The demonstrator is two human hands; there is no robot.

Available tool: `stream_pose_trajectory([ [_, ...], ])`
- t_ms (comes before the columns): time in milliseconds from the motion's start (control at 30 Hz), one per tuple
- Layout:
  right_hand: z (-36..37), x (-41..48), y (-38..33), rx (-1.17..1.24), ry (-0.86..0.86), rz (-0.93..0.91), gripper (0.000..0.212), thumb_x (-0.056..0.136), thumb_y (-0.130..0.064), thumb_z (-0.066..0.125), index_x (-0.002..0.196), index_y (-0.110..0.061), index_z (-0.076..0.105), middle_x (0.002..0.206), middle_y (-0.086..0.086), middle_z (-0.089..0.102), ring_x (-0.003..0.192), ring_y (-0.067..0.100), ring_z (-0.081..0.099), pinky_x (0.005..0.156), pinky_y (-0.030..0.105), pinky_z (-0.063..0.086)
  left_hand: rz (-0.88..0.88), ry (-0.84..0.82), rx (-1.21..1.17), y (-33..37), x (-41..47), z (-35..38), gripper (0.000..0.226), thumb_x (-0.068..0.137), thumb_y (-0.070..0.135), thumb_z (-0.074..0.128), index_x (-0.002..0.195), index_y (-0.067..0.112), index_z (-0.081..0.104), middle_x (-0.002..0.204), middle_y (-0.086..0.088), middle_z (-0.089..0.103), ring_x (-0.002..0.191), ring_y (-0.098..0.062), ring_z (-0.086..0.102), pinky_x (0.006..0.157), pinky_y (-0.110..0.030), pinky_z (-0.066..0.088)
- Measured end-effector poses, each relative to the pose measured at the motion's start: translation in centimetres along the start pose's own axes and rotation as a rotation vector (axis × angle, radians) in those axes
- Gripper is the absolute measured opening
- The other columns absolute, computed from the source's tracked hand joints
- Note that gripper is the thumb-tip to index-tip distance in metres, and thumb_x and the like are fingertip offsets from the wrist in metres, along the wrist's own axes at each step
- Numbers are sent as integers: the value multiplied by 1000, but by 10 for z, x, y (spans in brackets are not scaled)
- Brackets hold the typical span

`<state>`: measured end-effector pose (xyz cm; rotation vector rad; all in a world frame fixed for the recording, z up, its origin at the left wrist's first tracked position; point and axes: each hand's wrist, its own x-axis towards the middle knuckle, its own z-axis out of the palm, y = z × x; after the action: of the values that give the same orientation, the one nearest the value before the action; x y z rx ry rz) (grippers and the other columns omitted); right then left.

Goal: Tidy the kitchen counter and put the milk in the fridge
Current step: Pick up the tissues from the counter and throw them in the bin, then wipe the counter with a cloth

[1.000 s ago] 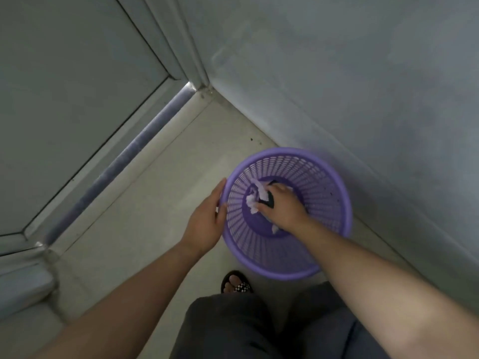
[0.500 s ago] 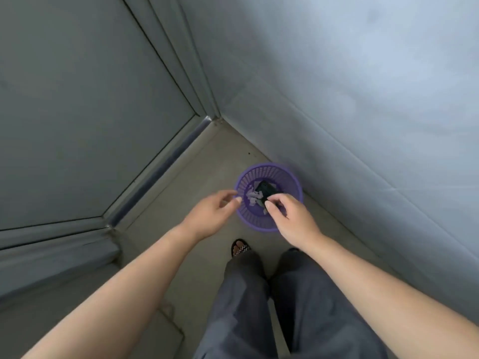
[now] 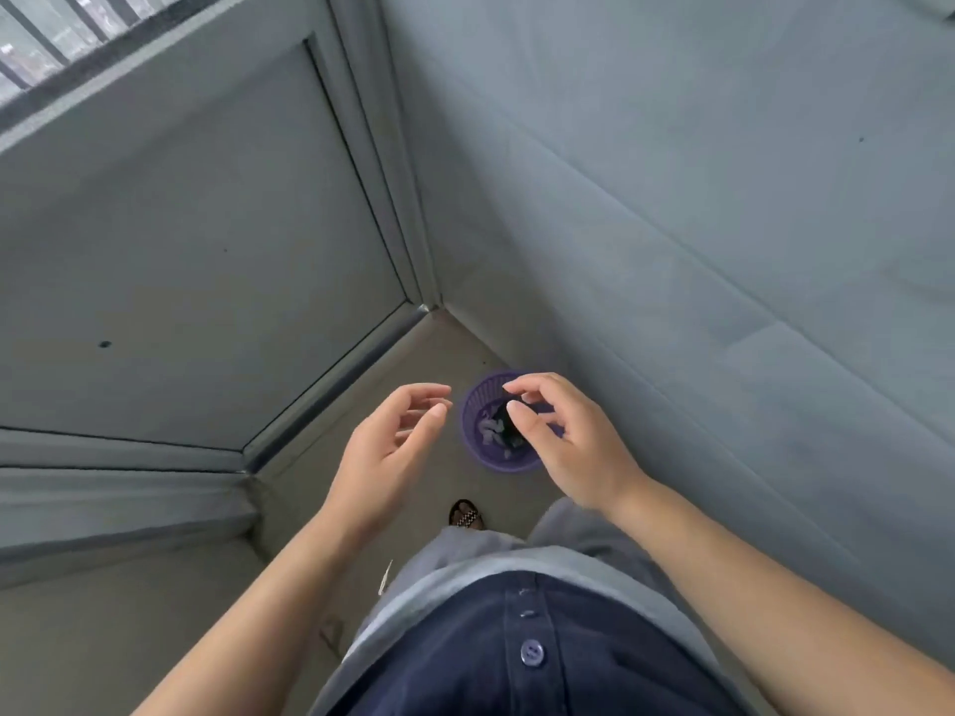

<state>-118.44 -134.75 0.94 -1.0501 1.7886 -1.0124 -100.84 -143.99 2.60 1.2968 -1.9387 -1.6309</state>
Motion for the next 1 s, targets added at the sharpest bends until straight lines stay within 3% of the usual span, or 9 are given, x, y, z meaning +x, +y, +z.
stream_pose_trajectory([
  [133, -4, -24, -4, 26, -41, -17, 33, 85, -46, 46, 109, -27, 59, 111, -16, 59, 104, 4, 54, 88, 20, 45, 11, 109, -56, -7, -39, -1, 28, 79, 49, 47, 100, 40, 61, 101, 15, 67, 97, -4, 62, 80, -11, 43],
  [400, -18, -43, -8, -44, -284, -113, 29, 85, -41, 46, 107, -27, 59, 108, -16, 59, 100, 0, 54, 83, 14, 43, -77, 404, -113, -18, -106, 22, 32, 76, 52, 46, 100, 38, 62, 99, 13, 68, 95, -6, 62, 83, -22, 44],
  [567, -21, -56, -5, -123, -534, -199, 35, 83, -51, 44, 107, -29, 59, 107, -16, 59, 100, 5, 55, 84, 21, 47, -199, 584, -189, -17, -157, 70, 24, 84, 39, 47, 103, 33, 62, 101, 9, 68, 96, -2, 61, 81, -13, 42],
  [767, 3, -97, 25, -223, -849, -284, 27, 87, -44, 45, 103, -28, 59, 104, -17, 58, 96, -2, 53, 84, 16, 42, -428, 866, -332, -37, -248, 142, 25, 80, 43, 48, 100, 36, 62, 102, 11, 67, 99, -4, 60, 89, -23, 42],
  [933, 38, -155, 34, -343, -1156, -382, 19, 91, -39, 48, 103, -29, 58, 107, -16, 58, 101, 5, 56, 88, 30, 47, -598, 1126, -425, -41, -341, 204, 23, 80, 45, 52, 99, 37, 63, 102, 12, 68, 98, -3, 60, 83, -17, 42],
  [1000, 56, -179, 29, -393, -1282, -435, 21, 92, -40, 47, 106, -28, 58, 110, -14, 57, 104, 6, 55, 90, 35, 48, -639, 1246, -488, -47, -373, 225, 14, 89, 30, 55, 100, 31, 63, 102, 9, 68, 96, -3, 61, 81, -11, 42],
])
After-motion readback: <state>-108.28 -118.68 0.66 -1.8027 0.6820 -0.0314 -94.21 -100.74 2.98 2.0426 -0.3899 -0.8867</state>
